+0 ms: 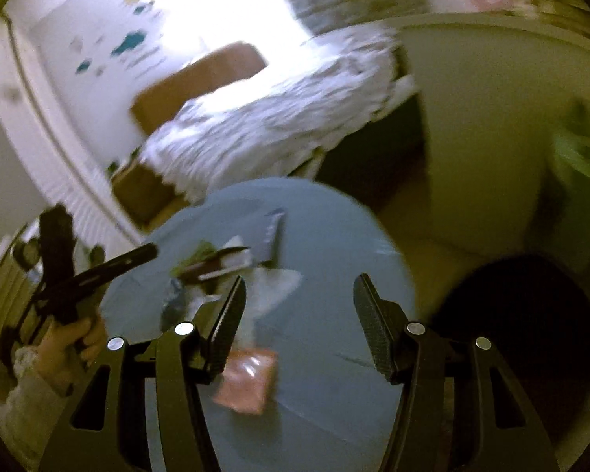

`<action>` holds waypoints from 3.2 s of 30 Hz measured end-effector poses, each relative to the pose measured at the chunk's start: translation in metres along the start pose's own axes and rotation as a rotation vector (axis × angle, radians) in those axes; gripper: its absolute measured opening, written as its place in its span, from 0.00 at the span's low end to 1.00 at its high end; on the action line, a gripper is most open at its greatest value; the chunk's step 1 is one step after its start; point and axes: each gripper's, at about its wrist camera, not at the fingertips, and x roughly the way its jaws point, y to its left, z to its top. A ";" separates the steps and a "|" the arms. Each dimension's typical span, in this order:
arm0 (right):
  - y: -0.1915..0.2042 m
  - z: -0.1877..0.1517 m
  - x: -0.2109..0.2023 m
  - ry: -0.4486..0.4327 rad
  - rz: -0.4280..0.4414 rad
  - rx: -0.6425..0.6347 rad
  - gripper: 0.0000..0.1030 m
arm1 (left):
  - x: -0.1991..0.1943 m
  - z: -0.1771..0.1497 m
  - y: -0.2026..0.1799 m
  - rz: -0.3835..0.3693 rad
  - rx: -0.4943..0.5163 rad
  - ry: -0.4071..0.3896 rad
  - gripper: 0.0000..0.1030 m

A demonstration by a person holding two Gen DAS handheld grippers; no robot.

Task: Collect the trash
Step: 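Return both tools to the table and grasp green Doublemint box and probiotics tube, then carry the Doublemint box and probiotics tube to the bin and release both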

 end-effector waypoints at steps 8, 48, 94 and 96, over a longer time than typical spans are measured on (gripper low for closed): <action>0.039 0.049 0.110 0.151 -0.056 -0.128 0.55 | 0.050 0.007 0.025 0.043 0.055 0.134 0.44; 0.010 -0.009 -0.118 -0.353 -0.083 0.058 0.16 | -0.067 0.010 -0.123 -0.202 0.162 -0.179 0.30; -0.176 -0.099 -0.113 -0.323 -0.322 0.371 0.24 | 0.112 -0.031 -0.333 -0.494 0.360 0.109 0.32; -0.177 -0.099 -0.113 -0.322 -0.325 0.373 0.37 | 0.110 -0.030 -0.338 -0.489 0.384 0.109 0.34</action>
